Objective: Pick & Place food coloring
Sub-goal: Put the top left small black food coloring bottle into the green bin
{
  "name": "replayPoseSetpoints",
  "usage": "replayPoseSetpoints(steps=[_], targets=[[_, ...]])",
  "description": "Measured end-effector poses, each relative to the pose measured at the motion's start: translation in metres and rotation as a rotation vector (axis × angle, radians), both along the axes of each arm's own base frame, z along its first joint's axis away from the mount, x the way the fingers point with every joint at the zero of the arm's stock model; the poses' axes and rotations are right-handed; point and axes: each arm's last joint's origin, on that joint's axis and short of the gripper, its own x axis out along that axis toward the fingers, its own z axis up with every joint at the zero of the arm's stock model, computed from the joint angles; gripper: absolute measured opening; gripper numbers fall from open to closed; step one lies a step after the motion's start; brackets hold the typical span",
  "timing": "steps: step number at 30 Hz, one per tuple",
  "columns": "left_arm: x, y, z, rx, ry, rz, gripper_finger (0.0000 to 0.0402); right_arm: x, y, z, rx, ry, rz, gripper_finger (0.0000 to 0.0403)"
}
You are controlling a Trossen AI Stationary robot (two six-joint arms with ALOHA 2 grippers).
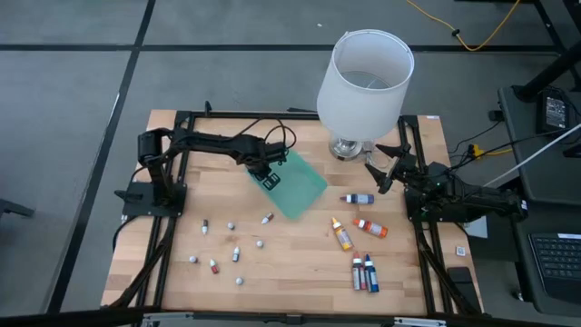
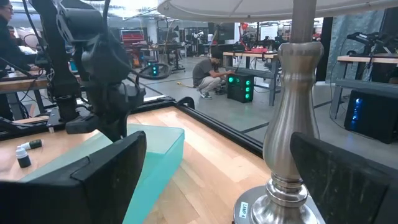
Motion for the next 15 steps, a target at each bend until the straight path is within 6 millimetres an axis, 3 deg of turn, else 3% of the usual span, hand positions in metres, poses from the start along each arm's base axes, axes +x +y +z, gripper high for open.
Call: replayPoseSetpoints(steps=[15], targets=[[0.0030, -0.0069, -0.0079, -0.019, 0.017, -0.040, 0.0054, 0.0000, 0.0000, 0.0000, 0.000, 0.000, 0.000, 0.0397]])
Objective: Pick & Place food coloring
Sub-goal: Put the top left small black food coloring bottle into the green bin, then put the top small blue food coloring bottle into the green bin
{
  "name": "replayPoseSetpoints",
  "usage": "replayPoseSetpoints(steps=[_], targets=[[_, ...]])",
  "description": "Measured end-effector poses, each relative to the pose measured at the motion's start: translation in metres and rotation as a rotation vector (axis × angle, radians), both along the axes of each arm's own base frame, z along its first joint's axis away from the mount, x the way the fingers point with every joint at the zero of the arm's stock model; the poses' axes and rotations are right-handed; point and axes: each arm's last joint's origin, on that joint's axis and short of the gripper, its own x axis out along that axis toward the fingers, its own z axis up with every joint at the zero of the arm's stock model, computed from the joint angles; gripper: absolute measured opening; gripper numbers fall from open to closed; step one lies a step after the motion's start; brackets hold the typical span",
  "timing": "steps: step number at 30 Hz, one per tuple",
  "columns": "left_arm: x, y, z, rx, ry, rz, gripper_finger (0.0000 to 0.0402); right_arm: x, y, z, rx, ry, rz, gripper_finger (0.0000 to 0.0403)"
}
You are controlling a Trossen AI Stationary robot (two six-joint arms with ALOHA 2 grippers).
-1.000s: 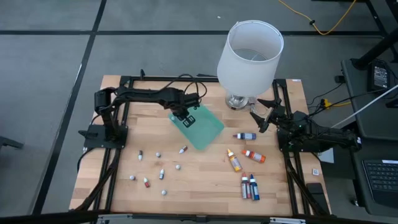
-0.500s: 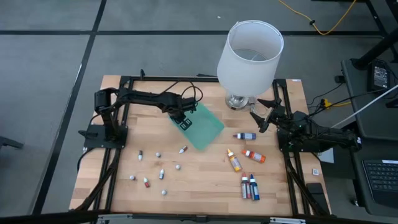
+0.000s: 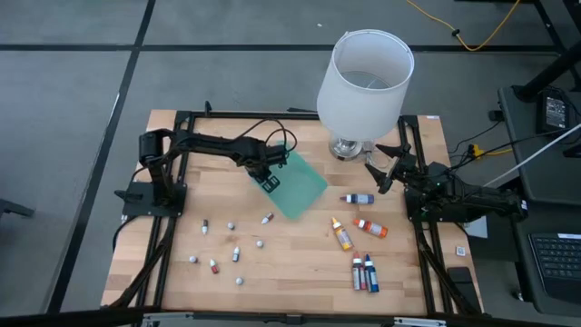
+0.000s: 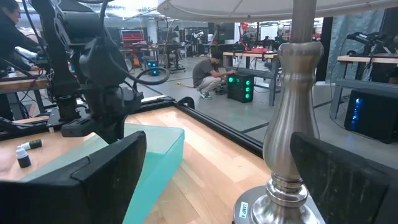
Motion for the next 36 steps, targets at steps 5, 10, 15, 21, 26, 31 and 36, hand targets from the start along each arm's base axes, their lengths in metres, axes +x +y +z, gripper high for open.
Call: replayPoseSetpoints(steps=[5, 10, 15, 21, 26, 31, 36], targets=[[0.0019, 0.0001, -0.0006, 0.000, -0.015, -0.002, 0.0065, 0.0000, 0.0000, 0.0000, 0.000, 0.000, 0.000, 0.0397], [0.0020, -0.0001, -0.0028, -0.010, -0.014, -0.005, 0.0089, 0.0000, 0.0000, 0.0000, 0.000, 0.000, 0.000, 0.0397], [0.0014, -0.0004, -0.0054, -0.040, -0.008, -0.007, 0.0105, 0.0000, 0.0000, 0.0000, 0.000, 0.000, 0.000, 0.0397], [0.0013, -0.0003, -0.0051, -0.042, -0.009, -0.007, 0.0120, 0.0000, 0.0000, 0.0000, 0.000, 0.000, 0.000, 0.0397], [0.0012, 0.0001, -0.0040, -0.036, -0.014, -0.006, 0.0135, 0.0000, 0.0000, 0.0000, 0.000, 0.000, 0.000, 0.0397], [0.0005, 0.0031, -0.0003, -0.025, -0.027, -0.009, 0.0156, 0.0000, 0.0000, 0.0000, 0.000, 0.000, 0.000, 0.0397], [0.0008, 0.0042, 0.0022, -0.019, -0.040, -0.020, 0.0173, 0.0000, 0.0000, 0.0000, 0.000, 0.000, 0.000, 0.0397]])
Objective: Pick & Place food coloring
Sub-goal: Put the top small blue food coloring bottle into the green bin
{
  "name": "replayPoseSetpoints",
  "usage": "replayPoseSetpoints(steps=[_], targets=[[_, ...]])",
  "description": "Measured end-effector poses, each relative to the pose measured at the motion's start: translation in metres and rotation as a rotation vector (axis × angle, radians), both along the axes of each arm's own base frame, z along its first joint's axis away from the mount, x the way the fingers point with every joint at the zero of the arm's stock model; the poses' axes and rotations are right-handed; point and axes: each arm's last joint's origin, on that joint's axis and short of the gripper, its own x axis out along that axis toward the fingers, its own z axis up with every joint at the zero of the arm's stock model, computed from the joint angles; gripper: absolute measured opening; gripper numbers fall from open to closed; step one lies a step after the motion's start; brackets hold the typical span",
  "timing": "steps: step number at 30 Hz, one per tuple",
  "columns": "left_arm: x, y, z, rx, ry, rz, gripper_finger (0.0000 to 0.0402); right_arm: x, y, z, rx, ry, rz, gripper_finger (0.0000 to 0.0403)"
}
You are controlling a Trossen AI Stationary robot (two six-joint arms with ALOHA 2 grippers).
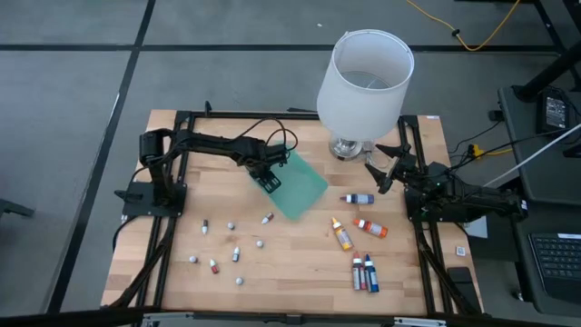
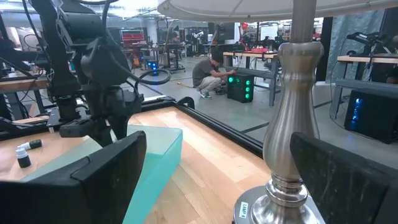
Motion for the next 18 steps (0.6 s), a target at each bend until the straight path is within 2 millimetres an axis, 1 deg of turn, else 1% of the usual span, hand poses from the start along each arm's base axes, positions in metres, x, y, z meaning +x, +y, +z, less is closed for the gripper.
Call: replayPoseSetpoints(steps=[5, 7, 14, 18], targets=[[0.000, 0.000, 0.000, -0.009, -0.001, -0.018, 0.0182, 0.000, 0.000, 0.000, 0.000, 0.000, 0.000, 0.0397], [-0.001, 0.000, 0.003, -0.006, 0.001, -0.026, 0.0182, 0.000, 0.000, 0.000, 0.000, 0.000, 0.000, 0.0397], [0.003, 0.001, 0.034, 0.043, -0.092, -0.073, 0.0182, 0.000, 0.000, 0.000, 0.000, 0.000, 0.000, 0.0397], [0.003, -0.004, 0.055, 0.073, -0.154, -0.082, 0.0182, 0.000, 0.000, 0.000, 0.000, 0.000, 0.000, 0.0397]])
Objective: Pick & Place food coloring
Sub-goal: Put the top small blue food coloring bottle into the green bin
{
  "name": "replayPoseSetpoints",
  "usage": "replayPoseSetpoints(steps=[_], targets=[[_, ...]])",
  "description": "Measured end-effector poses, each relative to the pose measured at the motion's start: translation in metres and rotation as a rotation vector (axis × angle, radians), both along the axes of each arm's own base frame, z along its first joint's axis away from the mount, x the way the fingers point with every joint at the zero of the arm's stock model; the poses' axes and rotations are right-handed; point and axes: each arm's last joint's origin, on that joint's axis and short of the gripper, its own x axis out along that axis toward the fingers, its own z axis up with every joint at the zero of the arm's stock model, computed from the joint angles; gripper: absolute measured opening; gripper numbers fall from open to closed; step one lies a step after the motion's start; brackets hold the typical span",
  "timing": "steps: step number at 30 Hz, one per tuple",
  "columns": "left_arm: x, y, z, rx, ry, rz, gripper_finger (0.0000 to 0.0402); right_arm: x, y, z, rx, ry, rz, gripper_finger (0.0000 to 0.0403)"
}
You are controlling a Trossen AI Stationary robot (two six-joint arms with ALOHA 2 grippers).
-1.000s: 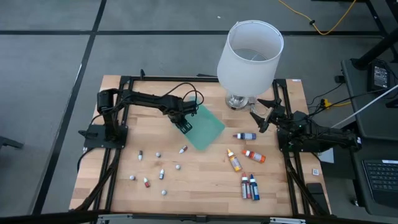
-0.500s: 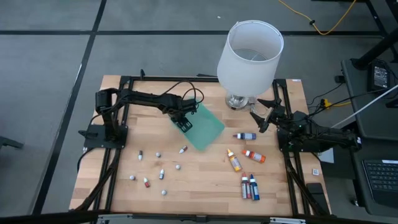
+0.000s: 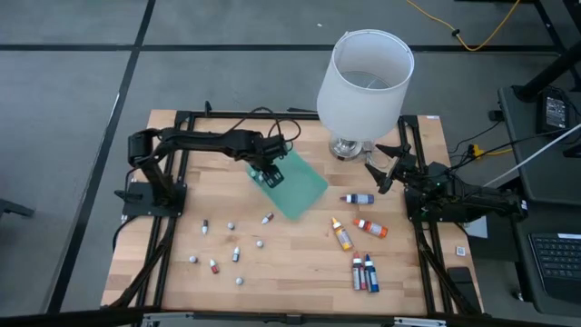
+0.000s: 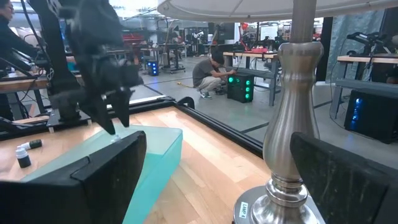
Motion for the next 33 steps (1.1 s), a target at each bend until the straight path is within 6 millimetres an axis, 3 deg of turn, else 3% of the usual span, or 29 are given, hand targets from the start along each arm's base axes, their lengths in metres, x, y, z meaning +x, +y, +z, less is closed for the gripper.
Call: replayPoseSetpoints(steps=[8, 15, 27, 33], targets=[[-0.008, -0.029, 0.038, -0.009, -0.106, 0.022, 0.0188, 0.000, 0.000, 0.000, 0.000, 0.000, 0.000, 0.0397], [-0.025, -0.060, 0.059, -0.011, -0.111, 0.026, 0.0243, 0.000, 0.000, 0.000, 0.000, 0.000, 0.000, 0.0397], [-0.034, -0.143, 0.061, -0.188, -0.098, -0.175, 0.0256, 0.000, 0.000, 0.000, 0.000, 0.000, 0.000, 0.0397], [-0.049, -0.158, 0.057, -0.212, -0.005, 0.041, 0.0256, 0.000, 0.000, 0.000, 0.000, 0.000, 0.000, 0.0397]])
